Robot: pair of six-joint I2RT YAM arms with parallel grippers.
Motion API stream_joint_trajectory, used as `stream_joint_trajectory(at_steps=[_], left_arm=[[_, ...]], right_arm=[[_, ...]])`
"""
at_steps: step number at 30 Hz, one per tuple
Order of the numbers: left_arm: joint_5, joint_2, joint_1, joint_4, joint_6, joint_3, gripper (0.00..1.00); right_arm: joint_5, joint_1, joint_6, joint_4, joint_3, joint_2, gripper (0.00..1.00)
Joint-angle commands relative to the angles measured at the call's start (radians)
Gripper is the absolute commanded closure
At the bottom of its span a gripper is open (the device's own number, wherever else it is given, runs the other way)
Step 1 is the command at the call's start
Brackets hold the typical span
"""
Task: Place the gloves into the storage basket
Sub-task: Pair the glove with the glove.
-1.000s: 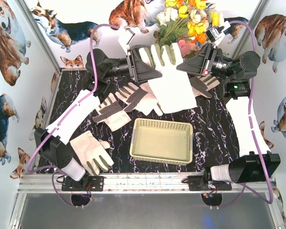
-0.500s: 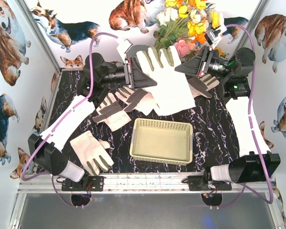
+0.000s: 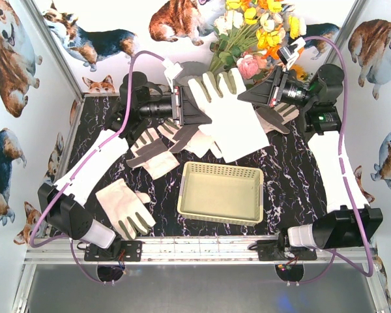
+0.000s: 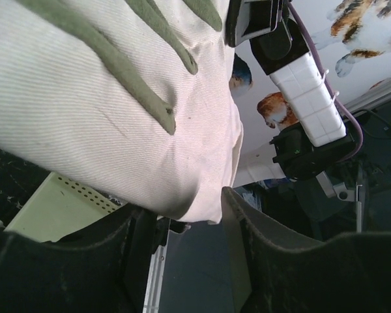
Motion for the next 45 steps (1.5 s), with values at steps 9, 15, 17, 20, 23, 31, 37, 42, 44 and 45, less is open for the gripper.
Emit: stream_joint_trajectory(at_steps=[9,15,17,20,23,31,37,42,44,45], left_arm=[[-0.115,-0.026,-0.006,-0.189,0.135,0.02,0.95],[-0.348,-0.01,0.005,-0.51,0.282,0.081,1.0],[-0.446,-0.003,0.005,-0.613,0.312,0.093,1.0],[-0.533,0.009,0.012,-0.711,0.338,0.095,1.0],[-0.588,0.018,0.033,-0.778,0.357,0.09,1.0],[-0.688,0.006,0.152,-0.891,0.357,0.066,1.0],[-0.744,-0.004,0.226,-0.925,0.366,0.022,1.0],[-0.796,-0.01,0.29,-0.917,0.377,-0.056,1.0],[-0.809,-0.01,0.306,-0.892,0.376,-0.098,1.0],[-0.811,-0.009,0.312,-0.877,0.372,-0.116,1.0]], right_arm=[[0.049,0.015,-0.166,-0.128,0.06,0.006,1.0],[0.324,0.118,-0.566,-0.561,0.114,-0.003,1.0],[0.484,0.183,-0.64,-0.617,0.098,-0.005,1.0],[0.663,0.29,-0.678,-0.578,0.039,-0.007,1.0],[0.79,0.369,-0.692,-0.53,0.004,0.03,1.0],[0.909,0.519,-0.727,-0.428,0.071,0.247,1.0],[0.926,0.607,-0.706,-0.358,0.203,0.467,1.0],[0.93,0.636,-0.704,-0.35,0.307,0.631,1.0],[0.932,0.637,-0.696,-0.338,0.331,0.675,1.0],[0.932,0.637,-0.692,-0.334,0.346,0.699,1.0]])
